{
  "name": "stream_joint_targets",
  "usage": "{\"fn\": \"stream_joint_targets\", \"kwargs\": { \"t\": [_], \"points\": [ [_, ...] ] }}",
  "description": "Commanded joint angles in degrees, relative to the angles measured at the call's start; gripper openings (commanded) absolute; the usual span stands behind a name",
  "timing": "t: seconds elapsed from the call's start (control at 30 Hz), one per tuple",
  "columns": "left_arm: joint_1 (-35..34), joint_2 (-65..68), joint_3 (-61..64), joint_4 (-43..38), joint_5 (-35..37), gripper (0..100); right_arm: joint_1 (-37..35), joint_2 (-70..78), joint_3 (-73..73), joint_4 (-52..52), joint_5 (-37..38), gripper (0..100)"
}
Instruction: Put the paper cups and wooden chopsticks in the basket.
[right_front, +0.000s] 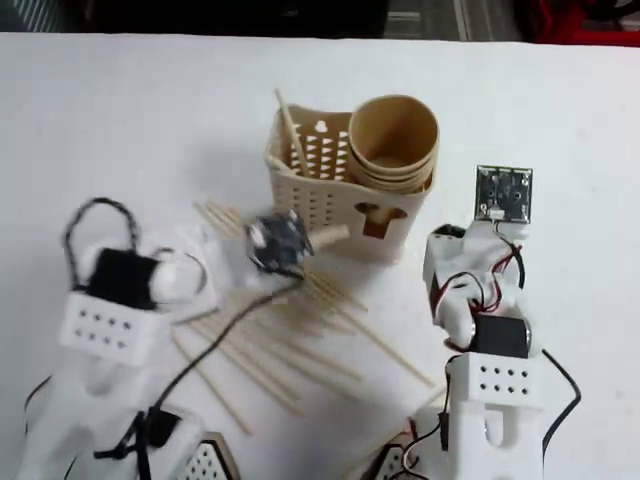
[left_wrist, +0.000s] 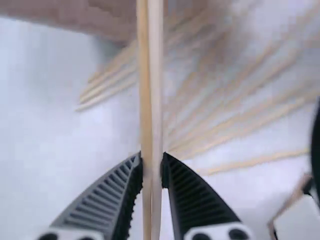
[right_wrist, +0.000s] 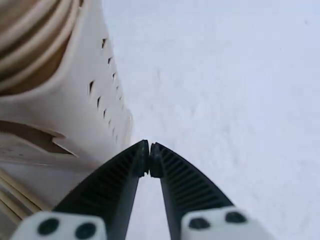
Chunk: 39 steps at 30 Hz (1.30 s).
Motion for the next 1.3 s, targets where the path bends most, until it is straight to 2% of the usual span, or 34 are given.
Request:
{"fn": "stream_joint_targets", "kwargs": {
  "t": [0.0, 0.17, 0.33, 0.57, 0.8, 0.93, 1.27],
  "points": [
    [-0.8, -1.5, -10.5, -0.3, 6.2, 2, 0.4, -1.3, -0.7, -0.9, -0.6, 2.0],
    [3.1, -1.4, -20.3, -5.0, 18.8, 2, 0.4, -1.3, -0.7, -0.9, -0.6, 2.0],
    [6.4, -1.3, -22.4, -17.5, 30.2, 2, 0.3, -1.3, -0.6, -0.9, -0.6, 2.0],
    [10.9, 4.9, -22.6, -38.5, 39.2, 2, 0.4, -1.3, -0.6, -0.9, -0.6, 2.1],
    [11.4, 15.8, -22.6, -52.6, 44.8, 2, 0.4, -1.3, -0.6, -0.9, -0.6, 2.1],
    [11.5, 20.8, -22.5, -55.5, 45.4, 2, 0.4, -1.3, -0.4, -2.1, -0.5, 2.1],
    [11.5, 27.3, -22.4, -54.2, 45.4, 2, 0.4, -1.3, -0.4, -2.2, -0.5, 2.1]
  ]
}}
